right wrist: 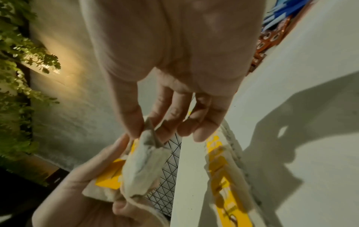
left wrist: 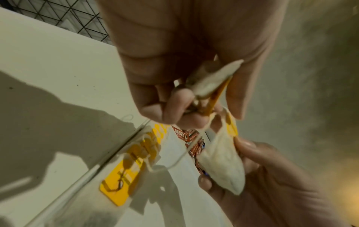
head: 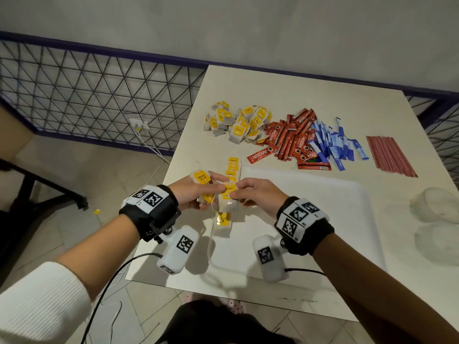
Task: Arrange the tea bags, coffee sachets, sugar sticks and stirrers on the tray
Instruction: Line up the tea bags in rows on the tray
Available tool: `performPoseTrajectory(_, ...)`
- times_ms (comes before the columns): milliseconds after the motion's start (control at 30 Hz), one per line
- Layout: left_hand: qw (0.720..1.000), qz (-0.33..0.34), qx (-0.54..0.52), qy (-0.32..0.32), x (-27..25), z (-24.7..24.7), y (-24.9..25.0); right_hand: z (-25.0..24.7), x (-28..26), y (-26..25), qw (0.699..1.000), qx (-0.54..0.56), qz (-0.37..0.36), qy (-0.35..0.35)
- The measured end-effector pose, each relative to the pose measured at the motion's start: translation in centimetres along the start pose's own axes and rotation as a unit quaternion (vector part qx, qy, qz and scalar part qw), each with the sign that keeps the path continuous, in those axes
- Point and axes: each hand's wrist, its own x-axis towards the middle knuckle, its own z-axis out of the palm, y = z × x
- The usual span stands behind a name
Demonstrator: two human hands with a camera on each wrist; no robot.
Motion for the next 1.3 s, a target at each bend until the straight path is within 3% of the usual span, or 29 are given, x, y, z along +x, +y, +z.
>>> performPoseTrajectory(100,1.0,-0.002,-0.019,-0.001,-0.3,0.1,-0.8,0.0,-0.7,0.2,0.998,0.054,0.003,-0.032)
performPoseTrajectory(367,0.999,0.015,-0.046,-0.017,-1.2,0.5,-2.5,0.6,-1.2,0.3,0.994,0.063,0.022,-0.085)
performPoseTrajectory(533,0.997,0.012,-0.066,0.026,-1.6,0.9,-4.3,1.2,-1.0,1.1,0.991,0.084,0.037,-0.094)
performPoseTrajectory(700,0.997,-0.003,-0.06,0.047,-1.7,0.7,-5.7,1.7,-1.4,2.0,0.991,0.097,0.034,-0.084)
performPoseTrajectory(1167,1.0,-0.008,0.005,-0.029,-0.8,-1.4,-6.2,4.0,-2.0,2.0,0.988,0.145,0.054,0.002)
performPoseTrajectory(1300,0.999,-0.005,0.04,-0.01,-0.5,-1.0,-7.3,5.0,-2.2,3.2,0.981,0.178,0.066,0.044)
